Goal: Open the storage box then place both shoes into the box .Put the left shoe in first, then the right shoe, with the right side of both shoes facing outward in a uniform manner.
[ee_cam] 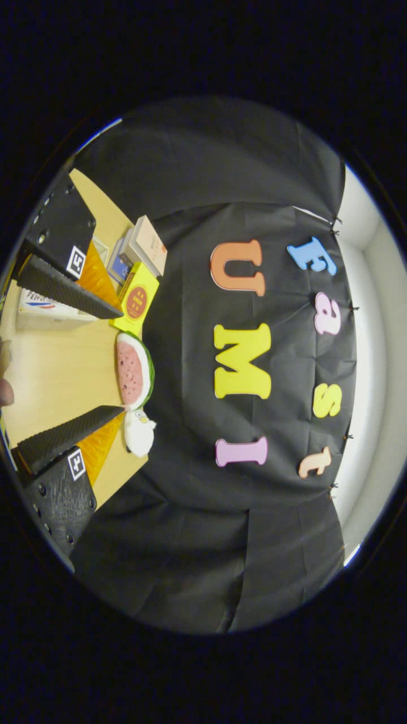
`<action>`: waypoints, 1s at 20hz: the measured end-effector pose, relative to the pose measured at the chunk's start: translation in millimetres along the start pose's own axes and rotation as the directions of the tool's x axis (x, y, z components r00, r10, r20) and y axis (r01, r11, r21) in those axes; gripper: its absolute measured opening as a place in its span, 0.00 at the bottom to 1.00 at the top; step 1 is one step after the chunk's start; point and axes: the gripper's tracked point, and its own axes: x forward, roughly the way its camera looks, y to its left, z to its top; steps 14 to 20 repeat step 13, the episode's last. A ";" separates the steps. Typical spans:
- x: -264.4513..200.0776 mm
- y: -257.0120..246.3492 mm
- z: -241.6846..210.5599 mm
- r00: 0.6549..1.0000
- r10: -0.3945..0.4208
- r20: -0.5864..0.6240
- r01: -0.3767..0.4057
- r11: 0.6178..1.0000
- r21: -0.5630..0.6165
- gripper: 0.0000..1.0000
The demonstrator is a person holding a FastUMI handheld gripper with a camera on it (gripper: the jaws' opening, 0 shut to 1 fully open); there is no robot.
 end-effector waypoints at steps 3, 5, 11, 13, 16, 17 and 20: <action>-9.3 -18.4 -1.0 0.999 -0.022 0.023 0.022 1.000 0.012 0.93; -13.8 -27.8 -3.5 0.999 -0.027 0.032 0.027 0.999 0.021 0.93; -19.1 -38.8 -4.7 0.997 -0.028 0.071 0.027 1.000 0.013 0.93; -20.4 -39.1 -5.6 0.997 -0.025 0.067 0.023 1.000 0.020 0.93; -20.4 -39.1 -5.6 0.997 -0.025 0.067 0.023 1.000 0.020 0.93; -20.4 -39.1 -5.6 0.997 -0.025 0.067 0.023 1.000 0.020 0.93; -20.4 -39.1 -5.6 0.997 -0.025 0.067 0.023 1.000 0.020 0.93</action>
